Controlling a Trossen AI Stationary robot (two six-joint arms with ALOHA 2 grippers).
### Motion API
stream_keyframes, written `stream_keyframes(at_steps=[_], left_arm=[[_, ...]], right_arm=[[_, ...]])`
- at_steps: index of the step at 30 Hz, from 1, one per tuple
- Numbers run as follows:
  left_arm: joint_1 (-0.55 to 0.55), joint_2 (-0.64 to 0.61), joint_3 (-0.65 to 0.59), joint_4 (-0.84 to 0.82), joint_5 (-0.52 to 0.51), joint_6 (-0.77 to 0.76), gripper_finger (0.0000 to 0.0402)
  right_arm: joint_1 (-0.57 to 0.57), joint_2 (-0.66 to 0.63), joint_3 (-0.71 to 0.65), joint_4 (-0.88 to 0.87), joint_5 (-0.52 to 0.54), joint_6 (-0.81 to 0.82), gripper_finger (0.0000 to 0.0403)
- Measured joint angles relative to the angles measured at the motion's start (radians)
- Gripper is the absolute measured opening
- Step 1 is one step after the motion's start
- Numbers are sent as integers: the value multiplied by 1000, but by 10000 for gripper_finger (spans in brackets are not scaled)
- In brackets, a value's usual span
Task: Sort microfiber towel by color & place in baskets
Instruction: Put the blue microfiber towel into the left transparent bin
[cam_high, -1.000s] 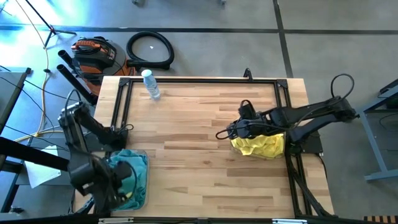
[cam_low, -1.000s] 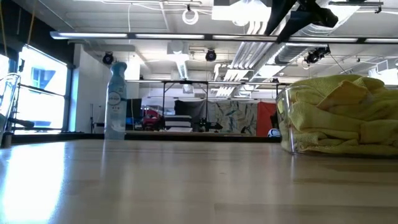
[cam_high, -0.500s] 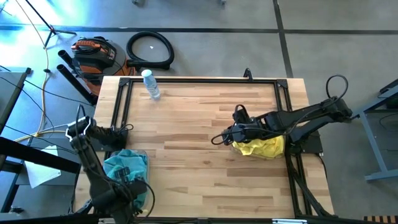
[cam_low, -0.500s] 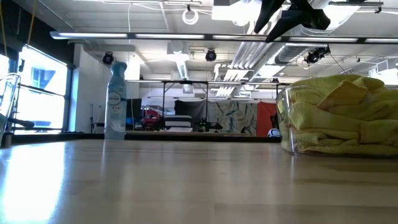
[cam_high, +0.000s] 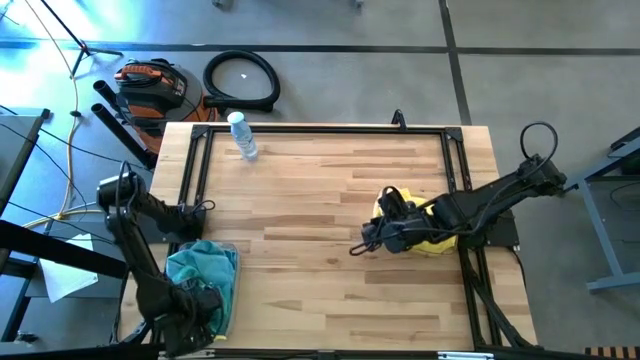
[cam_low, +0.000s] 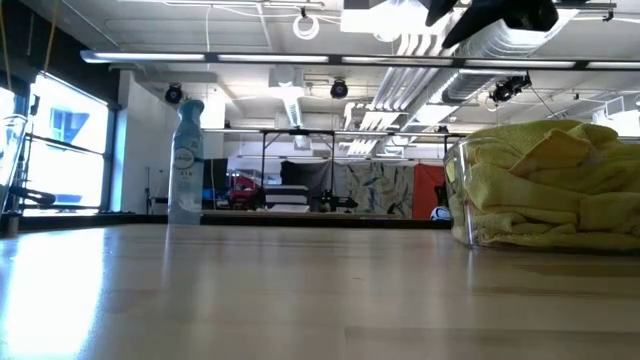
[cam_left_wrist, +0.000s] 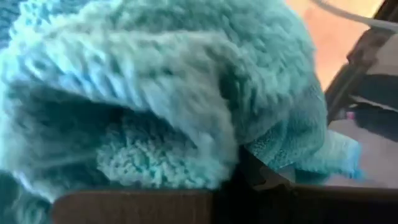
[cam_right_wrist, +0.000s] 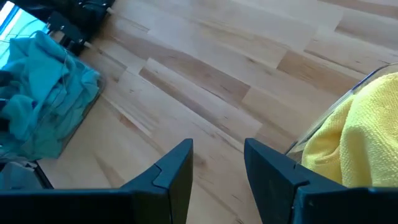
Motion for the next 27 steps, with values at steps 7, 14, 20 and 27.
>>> stream_keyframes(at_steps=[7,14,20,27], left_arm=[[17,-28,-213,281,-1,-56,0],[28,-26,-230,294,-3,-190,16],[31,-45,-235,298,-3,-224,48],[31,-87,-237,289,-19,-232,106]], right_arm=[[12,0,0,3,22,7,142],[12,0,0,3,22,7,142],[12,0,0,3,22,7,142],[12,0,0,5,21,7,142]])
